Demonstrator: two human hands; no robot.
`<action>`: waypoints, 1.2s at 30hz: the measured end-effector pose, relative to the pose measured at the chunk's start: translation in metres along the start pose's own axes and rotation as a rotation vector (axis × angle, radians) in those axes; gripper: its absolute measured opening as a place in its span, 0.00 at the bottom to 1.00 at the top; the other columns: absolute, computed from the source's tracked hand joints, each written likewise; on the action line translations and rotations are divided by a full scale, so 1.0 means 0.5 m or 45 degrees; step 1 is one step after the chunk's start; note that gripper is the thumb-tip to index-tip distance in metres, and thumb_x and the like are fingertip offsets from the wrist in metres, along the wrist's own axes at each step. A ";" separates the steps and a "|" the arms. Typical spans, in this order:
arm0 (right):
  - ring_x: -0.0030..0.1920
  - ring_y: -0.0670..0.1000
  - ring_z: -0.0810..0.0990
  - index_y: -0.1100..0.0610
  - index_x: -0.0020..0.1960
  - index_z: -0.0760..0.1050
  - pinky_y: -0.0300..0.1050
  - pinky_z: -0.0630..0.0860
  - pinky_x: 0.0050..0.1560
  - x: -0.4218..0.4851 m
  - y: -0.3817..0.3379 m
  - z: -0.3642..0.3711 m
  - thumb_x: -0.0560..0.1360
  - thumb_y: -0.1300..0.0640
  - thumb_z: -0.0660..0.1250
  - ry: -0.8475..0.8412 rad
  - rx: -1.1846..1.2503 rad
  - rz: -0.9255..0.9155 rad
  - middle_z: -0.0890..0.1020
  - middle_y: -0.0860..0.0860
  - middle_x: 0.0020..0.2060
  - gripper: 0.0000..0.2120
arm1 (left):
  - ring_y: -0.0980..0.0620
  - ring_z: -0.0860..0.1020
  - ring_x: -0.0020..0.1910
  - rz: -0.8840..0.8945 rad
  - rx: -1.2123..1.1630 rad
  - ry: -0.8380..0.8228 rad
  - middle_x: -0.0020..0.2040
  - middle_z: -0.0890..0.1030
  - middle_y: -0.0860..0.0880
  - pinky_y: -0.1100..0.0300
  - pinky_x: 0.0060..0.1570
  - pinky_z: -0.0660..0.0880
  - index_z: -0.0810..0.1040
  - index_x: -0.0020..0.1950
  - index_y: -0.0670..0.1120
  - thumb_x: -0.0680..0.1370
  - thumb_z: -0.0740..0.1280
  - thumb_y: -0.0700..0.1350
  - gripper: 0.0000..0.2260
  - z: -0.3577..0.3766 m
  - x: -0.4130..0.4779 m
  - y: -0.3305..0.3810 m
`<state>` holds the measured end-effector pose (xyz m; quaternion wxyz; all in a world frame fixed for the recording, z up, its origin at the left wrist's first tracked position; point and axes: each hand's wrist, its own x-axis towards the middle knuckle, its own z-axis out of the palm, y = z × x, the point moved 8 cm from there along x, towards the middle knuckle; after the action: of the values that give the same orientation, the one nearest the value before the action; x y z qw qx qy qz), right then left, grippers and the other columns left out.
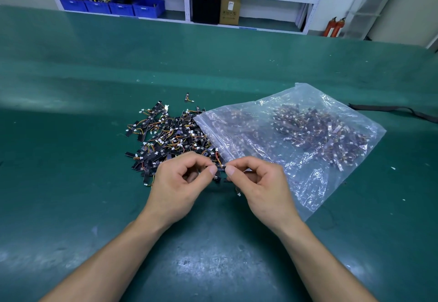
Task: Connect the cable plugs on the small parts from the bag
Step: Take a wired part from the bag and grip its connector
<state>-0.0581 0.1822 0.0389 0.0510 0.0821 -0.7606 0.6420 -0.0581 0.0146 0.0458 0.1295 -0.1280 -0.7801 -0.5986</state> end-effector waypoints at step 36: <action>0.31 0.52 0.73 0.48 0.38 0.83 0.57 0.72 0.34 0.003 0.009 -0.005 0.78 0.61 0.72 0.021 0.013 0.033 0.82 0.49 0.31 0.12 | 0.36 0.71 0.32 -0.002 -0.034 -0.019 0.35 0.79 0.45 0.46 0.32 0.67 0.82 0.42 0.51 0.74 0.71 0.47 0.02 0.001 -0.001 -0.006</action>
<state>-0.0607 0.1851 0.0352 0.0485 0.0673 -0.7577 0.6472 -0.0588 0.0143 0.0431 0.1217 -0.1336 -0.7730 -0.6081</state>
